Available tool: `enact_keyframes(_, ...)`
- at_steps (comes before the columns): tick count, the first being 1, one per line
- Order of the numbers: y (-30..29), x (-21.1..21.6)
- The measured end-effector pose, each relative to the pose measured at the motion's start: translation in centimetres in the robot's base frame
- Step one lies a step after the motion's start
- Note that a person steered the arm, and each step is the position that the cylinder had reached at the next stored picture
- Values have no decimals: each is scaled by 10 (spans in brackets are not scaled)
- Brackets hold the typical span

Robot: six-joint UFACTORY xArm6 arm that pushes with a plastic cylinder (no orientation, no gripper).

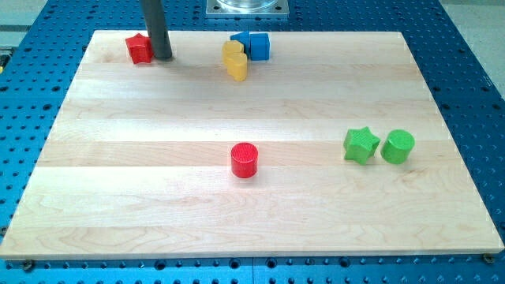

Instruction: Separate the yellow and blue blocks

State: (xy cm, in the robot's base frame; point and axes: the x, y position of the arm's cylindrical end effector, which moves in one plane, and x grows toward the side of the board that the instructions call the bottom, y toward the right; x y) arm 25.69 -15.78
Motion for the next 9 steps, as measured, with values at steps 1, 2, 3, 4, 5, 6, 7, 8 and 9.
enact_keyframes(1, -18, -10)
enact_keyframes(2, -36, -12)
enact_keyframes(3, -64, -15)
enact_keyframes(4, -6, -21)
enact_keyframes(5, 41, -63)
enact_keyframes(6, 96, -63)
enact_keyframes(7, 179, -57)
enact_keyframes(8, 179, 5)
enact_keyframes(9, 180, 19)
